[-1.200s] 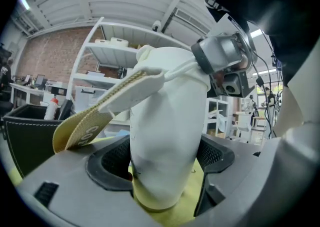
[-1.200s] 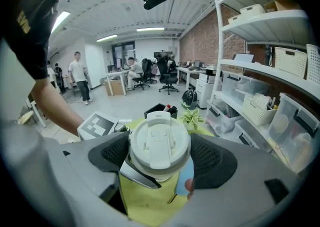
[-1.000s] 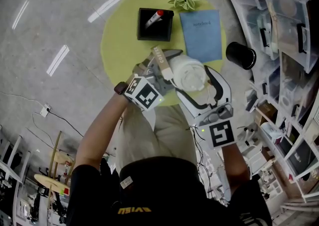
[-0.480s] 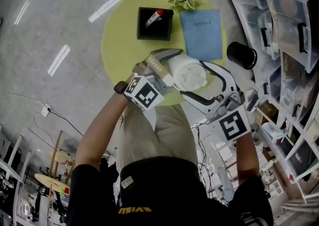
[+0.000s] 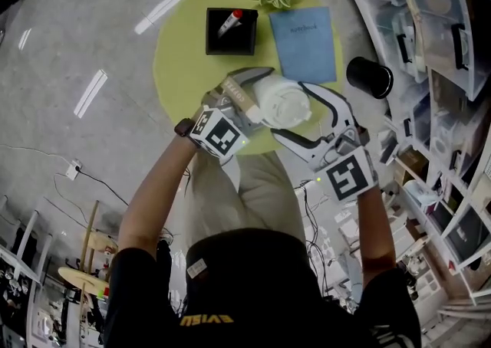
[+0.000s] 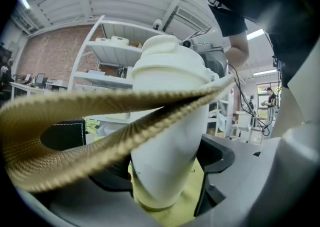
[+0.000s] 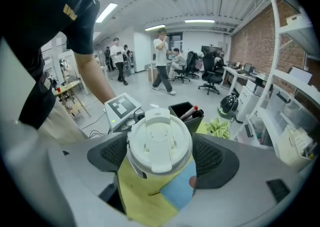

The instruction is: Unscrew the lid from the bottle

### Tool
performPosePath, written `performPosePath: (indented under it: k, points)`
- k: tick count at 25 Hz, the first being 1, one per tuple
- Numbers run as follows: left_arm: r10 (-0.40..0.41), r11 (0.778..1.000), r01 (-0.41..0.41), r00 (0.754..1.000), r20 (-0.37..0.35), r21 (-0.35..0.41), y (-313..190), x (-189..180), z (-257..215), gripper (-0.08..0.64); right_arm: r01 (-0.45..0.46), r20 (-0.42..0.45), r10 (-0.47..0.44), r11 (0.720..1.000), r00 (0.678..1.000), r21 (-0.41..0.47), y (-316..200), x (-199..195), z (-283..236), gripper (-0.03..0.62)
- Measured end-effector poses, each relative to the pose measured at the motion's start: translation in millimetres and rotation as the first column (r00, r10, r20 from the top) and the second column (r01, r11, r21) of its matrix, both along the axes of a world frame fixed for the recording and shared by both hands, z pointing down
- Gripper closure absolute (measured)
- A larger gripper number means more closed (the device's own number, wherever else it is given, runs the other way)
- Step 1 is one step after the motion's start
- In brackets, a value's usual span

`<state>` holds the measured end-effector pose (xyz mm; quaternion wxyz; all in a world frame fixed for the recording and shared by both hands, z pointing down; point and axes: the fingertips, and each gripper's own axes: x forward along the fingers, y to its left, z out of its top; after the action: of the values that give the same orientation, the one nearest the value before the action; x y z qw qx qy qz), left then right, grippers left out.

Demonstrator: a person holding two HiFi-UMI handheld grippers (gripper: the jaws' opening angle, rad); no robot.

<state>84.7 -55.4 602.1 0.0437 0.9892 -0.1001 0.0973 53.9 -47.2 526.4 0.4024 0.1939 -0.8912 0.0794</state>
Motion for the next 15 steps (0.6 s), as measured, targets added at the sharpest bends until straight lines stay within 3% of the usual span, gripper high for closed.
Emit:
performPosePath:
  k: [3,5,7,9,12,13,15]
  points:
    - [0.013,1.0,-0.013,1.0,0.021,-0.002,4.3,1.3,2.8,0.16,-0.099,-0.001,0.099,0.995,0.995,0.031,0.6,1.2,-4.7,0.149]
    - [0.017,1.0,-0.017,0.999,0.035,-0.006,4.4,1.1,3.0,0.16,-0.226,0.042,0.224,0.972,0.974,0.065,-3.4,3.7,-15.2,0.149]
    - [0.019,1.0,-0.018,0.998,0.052,-0.01,3.7,0.3,3.5,0.16,-0.398,0.107,0.389,0.914,0.915,0.076,-9.1,6.7,-25.0,0.155]
    - [0.024,1.0,-0.022,0.997,0.072,-0.018,3.9,-0.4,4.2,0.16,-0.559,0.147,0.549,0.828,0.823,0.034,-10.9,9.7,-29.4,0.16]
    - [0.035,0.999,-0.032,0.994,0.104,-0.028,3.9,0.6,4.5,0.16,-0.693,0.141,0.69,0.72,0.71,-0.041,-12.0,10.7,-29.6,0.166]
    - [0.039,0.999,-0.036,0.993,0.114,-0.032,4.4,1.0,4.6,0.16,-0.711,0.132,0.709,0.702,0.692,-0.045,-13.5,9.9,-30.0,0.166]
    - [0.048,0.998,-0.043,0.989,0.137,-0.042,5.8,1.1,4.6,0.16,-0.721,0.103,0.719,0.693,0.687,-0.028,-16.7,7.4,-30.3,0.166]
